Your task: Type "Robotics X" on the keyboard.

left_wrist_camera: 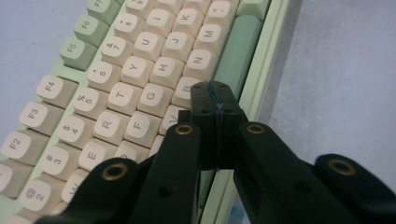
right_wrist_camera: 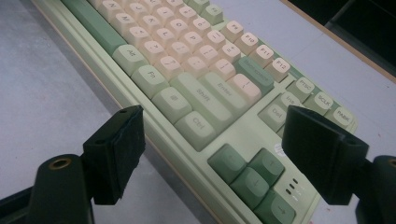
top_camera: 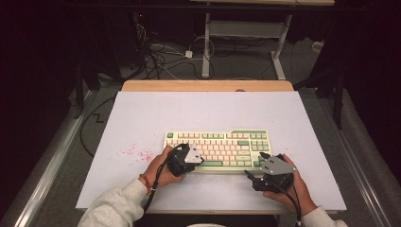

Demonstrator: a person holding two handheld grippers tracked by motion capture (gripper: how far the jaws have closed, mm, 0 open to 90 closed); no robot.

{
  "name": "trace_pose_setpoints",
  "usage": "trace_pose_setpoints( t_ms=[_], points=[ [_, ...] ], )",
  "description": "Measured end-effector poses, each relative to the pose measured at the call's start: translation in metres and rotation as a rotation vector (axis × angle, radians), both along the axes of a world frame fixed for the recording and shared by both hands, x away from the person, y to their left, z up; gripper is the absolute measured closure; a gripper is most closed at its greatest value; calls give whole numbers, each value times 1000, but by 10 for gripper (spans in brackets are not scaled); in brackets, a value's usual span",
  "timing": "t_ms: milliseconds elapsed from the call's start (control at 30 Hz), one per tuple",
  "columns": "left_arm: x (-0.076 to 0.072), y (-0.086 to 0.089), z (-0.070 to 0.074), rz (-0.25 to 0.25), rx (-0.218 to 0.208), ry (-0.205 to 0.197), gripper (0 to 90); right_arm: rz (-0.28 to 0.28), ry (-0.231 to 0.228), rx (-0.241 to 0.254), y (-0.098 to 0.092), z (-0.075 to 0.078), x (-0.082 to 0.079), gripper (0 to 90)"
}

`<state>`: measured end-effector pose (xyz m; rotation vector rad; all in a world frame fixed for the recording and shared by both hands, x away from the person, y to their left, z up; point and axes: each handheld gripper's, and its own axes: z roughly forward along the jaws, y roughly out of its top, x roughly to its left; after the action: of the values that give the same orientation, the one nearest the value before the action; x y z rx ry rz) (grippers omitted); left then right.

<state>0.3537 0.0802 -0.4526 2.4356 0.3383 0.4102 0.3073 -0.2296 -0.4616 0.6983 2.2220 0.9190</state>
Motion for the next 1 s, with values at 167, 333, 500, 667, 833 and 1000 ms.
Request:
trace_pose_setpoints(
  t_ms=[167, 333, 500, 667, 833, 1000],
  points=[
    [-1, 8, 11, 17, -39, -28, 820, -7, 0, 4, -1, 1, 1, 217],
    [-3, 16, 16, 28, -69, -54, 698, -6, -2, 2, -2, 1, 0, 217],
    [-10, 25, 19, 61, -103, -134, 500, -8, -6, 7, -4, 2, 0, 217],
    [-13, 34, 21, 92, -126, -165, 346, -12, -6, 10, -4, 2, 1, 217],
    [-16, 41, 18, 126, -130, -190, 253, -13, -5, 10, -4, 2, 1, 217],
    [-19, 50, 14, 158, -141, -219, 215, -15, -6, 13, -5, 3, 1, 217]
  ],
)
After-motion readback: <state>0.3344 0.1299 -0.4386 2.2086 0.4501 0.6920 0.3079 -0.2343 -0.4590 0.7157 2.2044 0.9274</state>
